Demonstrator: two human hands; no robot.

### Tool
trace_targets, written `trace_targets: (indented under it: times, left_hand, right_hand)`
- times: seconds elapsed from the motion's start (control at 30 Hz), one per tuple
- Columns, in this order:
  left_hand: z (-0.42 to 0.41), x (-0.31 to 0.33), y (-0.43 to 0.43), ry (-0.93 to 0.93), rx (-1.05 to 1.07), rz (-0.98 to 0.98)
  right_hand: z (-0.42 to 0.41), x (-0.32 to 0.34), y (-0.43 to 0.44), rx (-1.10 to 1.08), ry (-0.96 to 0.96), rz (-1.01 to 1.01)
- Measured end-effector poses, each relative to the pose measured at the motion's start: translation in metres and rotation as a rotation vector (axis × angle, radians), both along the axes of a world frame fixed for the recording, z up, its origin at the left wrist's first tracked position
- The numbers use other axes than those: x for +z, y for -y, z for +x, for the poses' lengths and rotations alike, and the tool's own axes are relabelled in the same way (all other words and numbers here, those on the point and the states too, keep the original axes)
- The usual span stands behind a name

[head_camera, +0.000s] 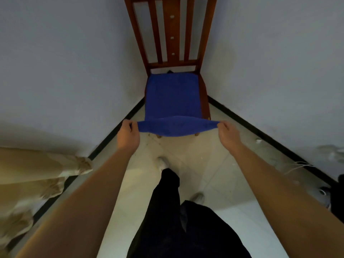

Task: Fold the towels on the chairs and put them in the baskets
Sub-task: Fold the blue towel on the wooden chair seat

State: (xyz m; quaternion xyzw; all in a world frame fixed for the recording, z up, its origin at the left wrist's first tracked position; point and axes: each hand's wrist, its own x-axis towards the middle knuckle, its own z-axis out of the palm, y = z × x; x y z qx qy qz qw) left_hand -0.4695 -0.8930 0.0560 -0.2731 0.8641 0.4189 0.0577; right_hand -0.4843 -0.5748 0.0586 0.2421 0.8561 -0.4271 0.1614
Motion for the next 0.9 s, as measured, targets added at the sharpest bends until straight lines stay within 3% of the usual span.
trace_targets:
  times: [0.3,0.4,0.63,0.9]
  left_hand:
    - [0.02,-0.055,0.007,0.391,-0.127,-0.062]
    - [-0.012,-0.063,0.018,0.374,-0.084,-0.078]
    - [-0.158,-0.103,0.038,0.116,-0.029,-0.094]
    - [-0.318,-0.19,0.052,0.168,0.081,0.131]
  right_hand:
    - [0.019,-0.04,-0.009,0.113,0.187,0.036]
    - [-0.017,-0.045,-0.005,0.079,0.169,0.047]
    - [-0.161,-0.082,0.01,0.011,0.082,0.005]
    - [-0.321,-0.175,0.026,0.012,0.103,0.062]
